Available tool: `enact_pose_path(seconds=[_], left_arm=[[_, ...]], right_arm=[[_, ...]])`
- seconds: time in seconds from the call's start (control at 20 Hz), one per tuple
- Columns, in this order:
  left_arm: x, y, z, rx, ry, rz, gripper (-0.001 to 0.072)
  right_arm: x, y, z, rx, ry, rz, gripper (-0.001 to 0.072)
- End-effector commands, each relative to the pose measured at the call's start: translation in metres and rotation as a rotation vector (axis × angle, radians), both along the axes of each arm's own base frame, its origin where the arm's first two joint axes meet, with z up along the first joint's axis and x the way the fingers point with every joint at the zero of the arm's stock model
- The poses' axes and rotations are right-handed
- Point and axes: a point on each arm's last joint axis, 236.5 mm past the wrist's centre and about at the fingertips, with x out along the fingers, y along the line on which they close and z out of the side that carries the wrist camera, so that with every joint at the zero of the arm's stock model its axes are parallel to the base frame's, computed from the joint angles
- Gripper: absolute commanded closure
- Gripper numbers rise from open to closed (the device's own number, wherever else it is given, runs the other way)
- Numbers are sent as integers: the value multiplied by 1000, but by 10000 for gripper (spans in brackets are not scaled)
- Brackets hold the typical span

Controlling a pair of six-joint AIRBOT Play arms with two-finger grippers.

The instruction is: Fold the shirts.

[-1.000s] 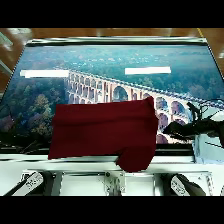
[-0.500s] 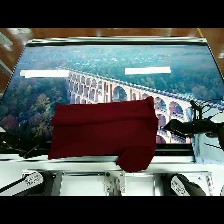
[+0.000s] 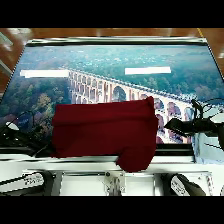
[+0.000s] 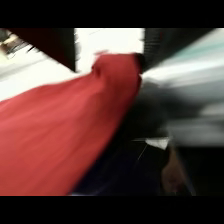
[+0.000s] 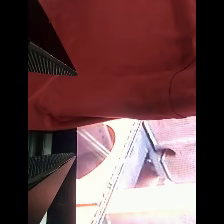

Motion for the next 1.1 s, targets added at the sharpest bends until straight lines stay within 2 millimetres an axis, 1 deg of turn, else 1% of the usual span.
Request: enact_pose_path(seconds=[0.0,0.05,0.1,0.2,0.25,0.3,0.35,0.4,0.5,0.55,0.6,0.65,0.7,0.95,1.05], left_arm=[[13,-3,-12,48,-28,6,483],[12,-4,-11,44,-25,4,609],[11,-5,-10,38,-21,-1,665],[8,-7,-7,25,-11,-10,665],[6,-8,-6,16,-11,-22,665],[6,-8,-4,12,-9,-25,665],[5,-9,-3,11,-9,-26,666],[6,-9,-2,12,-12,-27,666],[8,-8,1,19,-28,-26,666],[9,-7,2,23,-36,-26,665],[10,-7,4,27,-45,-27,666],[10,-7,6,29,-50,-28,665],[12,-6,8,34,-61,-27,665],[15,-4,11,47,-79,-20,665],[14,-5,11,46,-77,-21,665]], right_arm=[[-1,1,0,2,2,2,115],[-2,1,0,4,6,4,115],[-3,2,0,5,9,7,115],[-7,1,-1,-2,25,18,115],[-14,-3,-5,-25,49,37,115],[-25,-8,-10,-53,89,62,115],[-43,-11,-19,-73,148,93,115],[-61,-7,-28,-63,200,124,115],[-96,18,-43,36,285,170,115],[-111,31,-49,85,315,184,115],[-118,39,-55,117,328,178,115],[-122,47,-56,145,326,196,115],[-122,49,-55,144,327,213,114],[-130,59,-60,75,348,330,115],[-123,56,-68,4,321,354,115]])
